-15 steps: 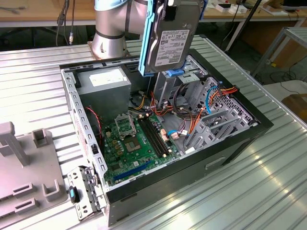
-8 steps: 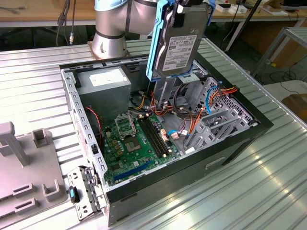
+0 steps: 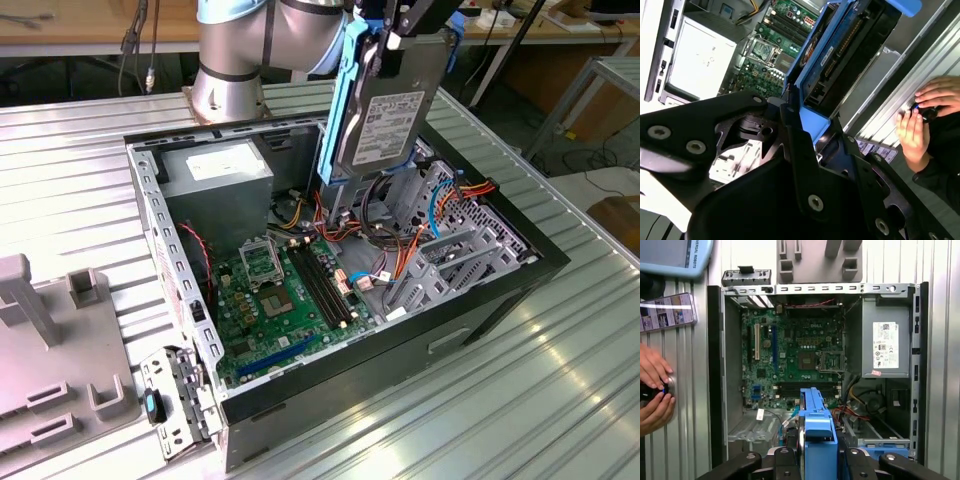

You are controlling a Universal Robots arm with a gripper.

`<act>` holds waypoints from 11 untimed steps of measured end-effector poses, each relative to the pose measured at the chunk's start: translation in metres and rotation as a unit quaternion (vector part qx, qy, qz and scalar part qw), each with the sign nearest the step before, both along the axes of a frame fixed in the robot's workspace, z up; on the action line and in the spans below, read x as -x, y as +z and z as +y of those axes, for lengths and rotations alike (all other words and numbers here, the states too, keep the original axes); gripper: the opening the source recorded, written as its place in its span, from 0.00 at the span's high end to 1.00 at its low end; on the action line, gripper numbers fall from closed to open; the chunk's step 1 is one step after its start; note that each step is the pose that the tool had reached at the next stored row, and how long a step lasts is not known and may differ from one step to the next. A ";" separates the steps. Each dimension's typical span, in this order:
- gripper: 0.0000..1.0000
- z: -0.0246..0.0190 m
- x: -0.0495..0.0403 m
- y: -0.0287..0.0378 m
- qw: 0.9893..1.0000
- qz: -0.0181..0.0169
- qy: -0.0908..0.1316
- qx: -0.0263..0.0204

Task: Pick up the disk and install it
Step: 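Insert the disk into the insertion slot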

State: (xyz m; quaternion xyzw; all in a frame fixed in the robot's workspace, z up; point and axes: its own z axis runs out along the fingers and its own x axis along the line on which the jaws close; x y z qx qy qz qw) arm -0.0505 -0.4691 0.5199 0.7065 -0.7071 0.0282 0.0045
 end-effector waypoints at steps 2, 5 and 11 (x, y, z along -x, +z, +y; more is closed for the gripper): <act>0.63 -0.0072 -0.0030 -0.0035 1.000 0.000 0.000 0.000; 0.63 -0.0130 -0.0048 -0.0058 1.000 0.000 0.000 0.000; 0.63 -0.0256 -0.0122 -0.0109 1.000 0.000 0.000 0.000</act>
